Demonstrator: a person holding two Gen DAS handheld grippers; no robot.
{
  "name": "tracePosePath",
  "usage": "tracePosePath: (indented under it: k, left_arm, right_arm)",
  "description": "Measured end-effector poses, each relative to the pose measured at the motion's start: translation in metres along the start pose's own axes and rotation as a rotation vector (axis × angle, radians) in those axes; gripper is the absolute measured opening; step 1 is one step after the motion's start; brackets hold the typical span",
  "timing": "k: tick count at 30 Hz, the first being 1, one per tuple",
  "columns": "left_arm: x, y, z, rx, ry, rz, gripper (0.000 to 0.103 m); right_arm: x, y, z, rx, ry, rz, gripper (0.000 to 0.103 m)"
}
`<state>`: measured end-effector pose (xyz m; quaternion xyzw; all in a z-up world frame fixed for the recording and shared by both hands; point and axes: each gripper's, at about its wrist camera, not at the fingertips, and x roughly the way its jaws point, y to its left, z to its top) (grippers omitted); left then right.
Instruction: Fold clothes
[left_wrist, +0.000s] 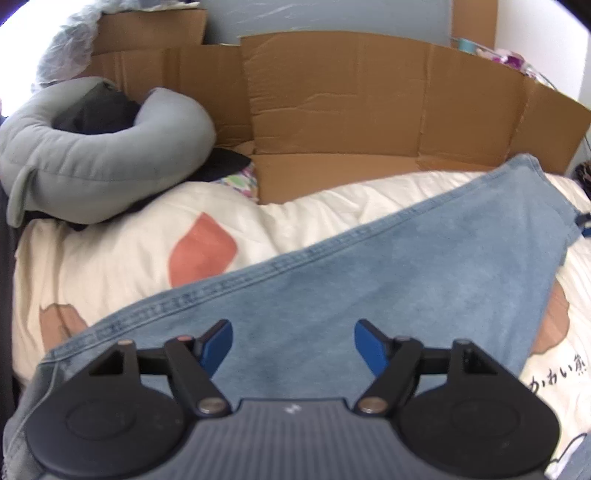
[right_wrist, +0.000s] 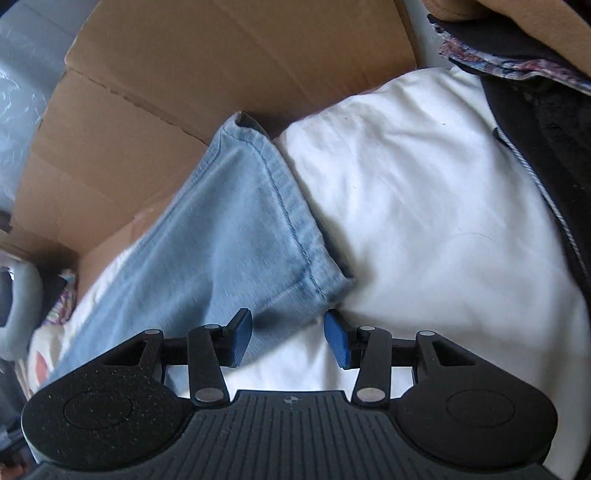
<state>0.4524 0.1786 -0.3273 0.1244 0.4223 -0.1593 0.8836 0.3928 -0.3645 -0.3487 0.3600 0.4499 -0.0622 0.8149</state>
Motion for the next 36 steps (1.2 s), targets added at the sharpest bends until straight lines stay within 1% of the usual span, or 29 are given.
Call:
tracePosePath:
  k: [2,3,4,5,6,7,10,15,20,27,29,36]
  left_arm:
    - [0.002,-0.006,-0.003,0.008,0.012,-0.017,0.076]
    - [0.002,-0.009,-0.005,0.01,0.017,-0.024,0.076]
    - [0.002,-0.012,-0.006,0.016,0.02,-0.022,0.076]
    - [0.002,-0.015,-0.008,0.028,0.022,-0.014,0.076]
    - [0.001,-0.018,-0.009,0.038,0.021,-0.016,0.076]
    - [0.0,-0.02,-0.011,0.048,0.02,-0.018,0.076]
    - [-0.003,-0.022,-0.013,0.04,0.029,-0.04,0.076]
    - [-0.015,-0.021,-0.013,0.062,0.02,-0.055,0.076]
    - [-0.028,-0.021,-0.017,0.039,0.022,-0.079,0.076]
    - [-0.044,-0.029,-0.033,0.04,0.039,-0.128,0.076]
    - [-0.047,-0.032,-0.039,0.043,0.052,-0.147,0.076]
    - [-0.063,-0.049,-0.056,0.107,0.069,-0.263,0.075]
  right_arm:
    - [0.003,-0.002,0.0,0.028,-0.002,0.007,0.043]
    - [0.004,-0.003,-0.001,0.043,-0.003,0.011,0.035]
    - [0.005,-0.004,-0.001,0.057,-0.004,0.015,0.023]
    - [0.006,-0.005,-0.001,0.071,-0.005,0.018,0.018]
    - [0.008,-0.007,-0.001,0.085,-0.006,0.022,0.009]
    - [0.008,-0.007,-0.001,0.091,-0.008,0.026,0.004]
    - [0.002,-0.002,0.001,0.069,-0.027,0.035,0.001]
    - [-0.019,0.003,0.014,0.038,-0.092,0.005,0.001]
    - [-0.039,0.004,0.025,0.037,-0.137,-0.006,0.001]
    - [-0.058,0.015,0.039,0.018,-0.19,0.021,0.001]
    - [-0.062,0.019,0.042,0.015,-0.202,0.027,0.001]
    - [-0.067,0.03,0.055,0.007,-0.24,0.043,0.0]
